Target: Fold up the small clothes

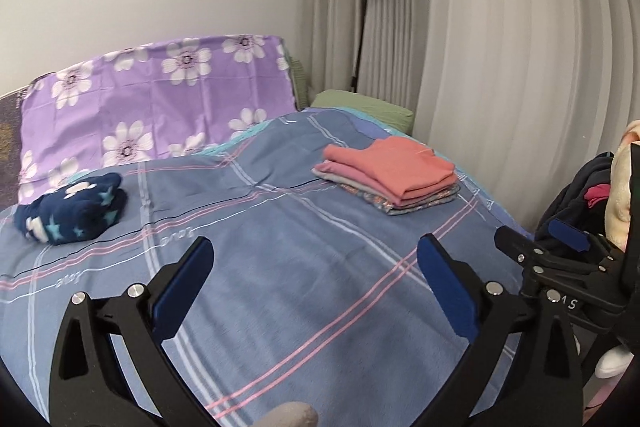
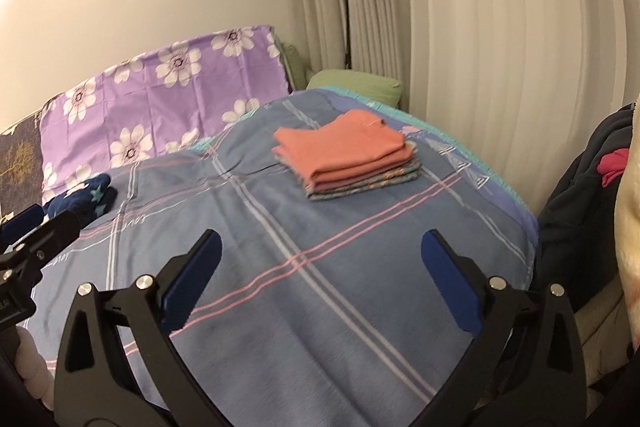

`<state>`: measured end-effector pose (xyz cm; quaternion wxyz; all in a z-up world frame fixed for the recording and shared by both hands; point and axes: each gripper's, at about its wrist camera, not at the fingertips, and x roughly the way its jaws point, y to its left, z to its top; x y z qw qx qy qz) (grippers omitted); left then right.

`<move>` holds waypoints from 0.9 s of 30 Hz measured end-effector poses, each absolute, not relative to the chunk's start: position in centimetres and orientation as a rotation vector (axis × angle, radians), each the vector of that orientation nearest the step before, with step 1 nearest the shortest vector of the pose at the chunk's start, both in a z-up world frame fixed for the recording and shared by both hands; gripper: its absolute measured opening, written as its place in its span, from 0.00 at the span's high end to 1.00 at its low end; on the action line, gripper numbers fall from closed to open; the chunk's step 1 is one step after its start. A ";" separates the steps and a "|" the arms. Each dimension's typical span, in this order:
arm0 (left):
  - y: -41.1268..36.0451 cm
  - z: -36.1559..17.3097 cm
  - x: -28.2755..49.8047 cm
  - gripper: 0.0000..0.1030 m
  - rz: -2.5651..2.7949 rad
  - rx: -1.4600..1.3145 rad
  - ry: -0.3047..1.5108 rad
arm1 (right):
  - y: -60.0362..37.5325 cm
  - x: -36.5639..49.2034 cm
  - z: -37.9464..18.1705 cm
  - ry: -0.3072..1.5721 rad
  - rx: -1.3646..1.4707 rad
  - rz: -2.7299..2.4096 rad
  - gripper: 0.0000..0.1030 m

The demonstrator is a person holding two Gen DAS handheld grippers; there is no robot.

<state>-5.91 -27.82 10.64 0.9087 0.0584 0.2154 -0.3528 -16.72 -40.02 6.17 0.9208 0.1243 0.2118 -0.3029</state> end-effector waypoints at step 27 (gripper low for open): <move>-22.0 8.3 -7.8 0.01 -0.748 0.142 0.481 | -33.4 -17.9 6.8 0.468 0.246 -0.632 0.02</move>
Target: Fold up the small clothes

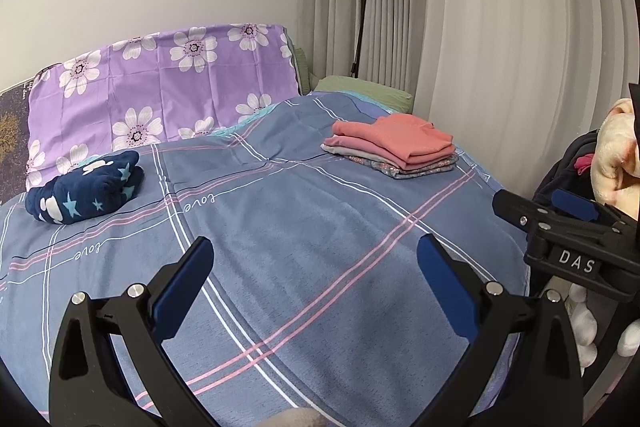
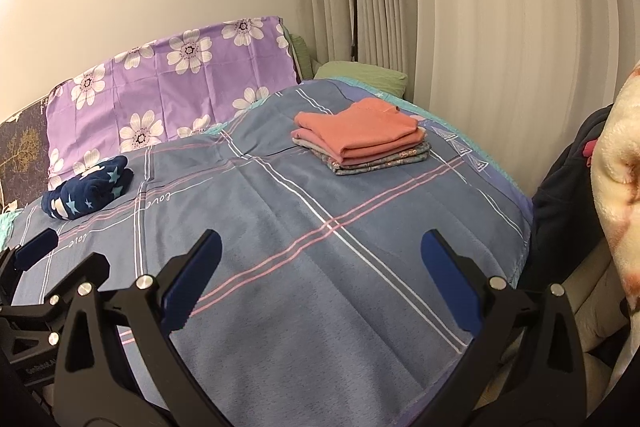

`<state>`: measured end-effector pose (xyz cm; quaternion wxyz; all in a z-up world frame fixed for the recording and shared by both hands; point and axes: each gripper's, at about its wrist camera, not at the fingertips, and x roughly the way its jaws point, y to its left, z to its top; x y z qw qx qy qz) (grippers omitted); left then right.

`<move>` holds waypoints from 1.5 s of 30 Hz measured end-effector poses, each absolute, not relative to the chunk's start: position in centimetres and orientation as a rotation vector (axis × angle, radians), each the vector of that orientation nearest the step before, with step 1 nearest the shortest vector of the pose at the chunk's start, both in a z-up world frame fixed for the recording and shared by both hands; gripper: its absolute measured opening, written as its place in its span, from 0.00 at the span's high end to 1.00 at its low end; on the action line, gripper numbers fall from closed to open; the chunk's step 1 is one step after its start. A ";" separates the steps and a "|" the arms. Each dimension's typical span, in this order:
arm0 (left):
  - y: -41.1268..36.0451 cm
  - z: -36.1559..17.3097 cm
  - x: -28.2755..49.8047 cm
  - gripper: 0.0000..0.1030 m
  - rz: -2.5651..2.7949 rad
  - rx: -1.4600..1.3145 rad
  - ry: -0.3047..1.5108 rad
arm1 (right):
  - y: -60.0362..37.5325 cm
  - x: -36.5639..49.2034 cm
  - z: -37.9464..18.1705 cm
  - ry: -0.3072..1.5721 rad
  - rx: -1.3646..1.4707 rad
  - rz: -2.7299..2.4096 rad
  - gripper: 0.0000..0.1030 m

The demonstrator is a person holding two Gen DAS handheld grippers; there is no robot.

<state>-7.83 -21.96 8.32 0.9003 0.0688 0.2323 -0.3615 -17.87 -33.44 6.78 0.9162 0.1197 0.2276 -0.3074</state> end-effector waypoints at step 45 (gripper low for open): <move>-20.8 6.3 -6.8 0.01 -0.701 0.165 0.538 | -33.7 -15.2 5.4 0.532 0.243 -0.585 0.02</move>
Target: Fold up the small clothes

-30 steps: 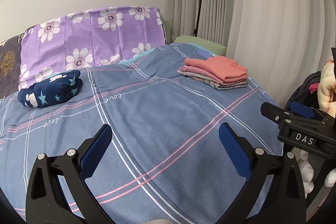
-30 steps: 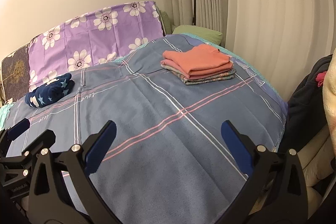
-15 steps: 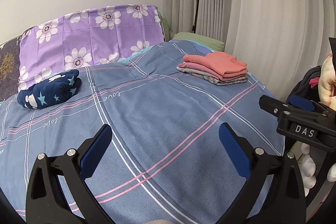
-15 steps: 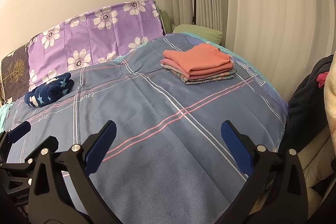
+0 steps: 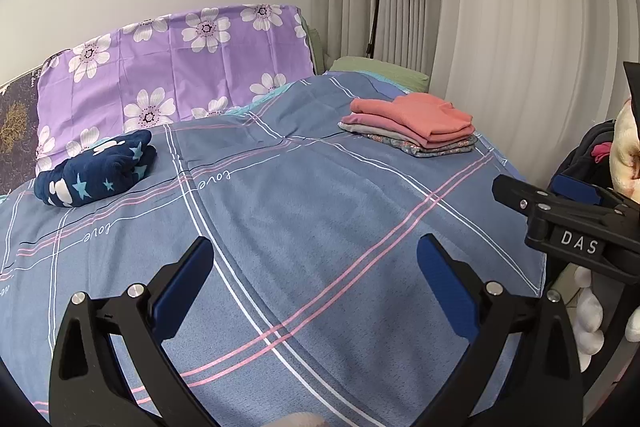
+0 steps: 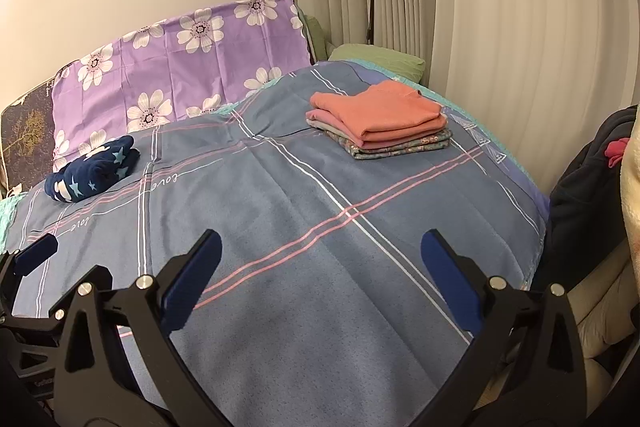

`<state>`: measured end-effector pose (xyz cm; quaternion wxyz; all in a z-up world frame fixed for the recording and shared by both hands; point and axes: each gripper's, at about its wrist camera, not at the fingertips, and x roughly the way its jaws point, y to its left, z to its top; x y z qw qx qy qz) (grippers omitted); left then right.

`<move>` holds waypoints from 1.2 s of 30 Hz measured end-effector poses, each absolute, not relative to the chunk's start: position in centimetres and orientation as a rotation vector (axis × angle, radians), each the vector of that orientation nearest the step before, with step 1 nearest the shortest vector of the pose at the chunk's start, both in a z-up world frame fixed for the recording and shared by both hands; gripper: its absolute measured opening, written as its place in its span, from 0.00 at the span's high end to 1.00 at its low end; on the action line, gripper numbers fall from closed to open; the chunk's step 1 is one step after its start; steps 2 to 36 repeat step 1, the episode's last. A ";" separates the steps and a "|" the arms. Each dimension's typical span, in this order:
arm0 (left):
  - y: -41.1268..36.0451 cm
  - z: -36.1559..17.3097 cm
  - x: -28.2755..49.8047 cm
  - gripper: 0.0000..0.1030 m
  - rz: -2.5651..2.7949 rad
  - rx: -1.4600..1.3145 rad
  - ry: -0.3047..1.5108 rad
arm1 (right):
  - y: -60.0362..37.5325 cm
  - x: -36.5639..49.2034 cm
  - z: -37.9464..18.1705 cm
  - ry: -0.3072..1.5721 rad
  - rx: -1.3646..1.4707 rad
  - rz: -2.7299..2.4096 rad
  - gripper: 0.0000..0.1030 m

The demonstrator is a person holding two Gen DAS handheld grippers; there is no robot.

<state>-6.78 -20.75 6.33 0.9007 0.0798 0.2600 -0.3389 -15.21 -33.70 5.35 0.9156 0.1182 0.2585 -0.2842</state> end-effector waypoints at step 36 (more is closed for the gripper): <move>-20.6 6.3 -6.7 0.01 -0.701 0.165 0.540 | -33.7 -15.1 5.3 0.534 0.243 -0.585 0.02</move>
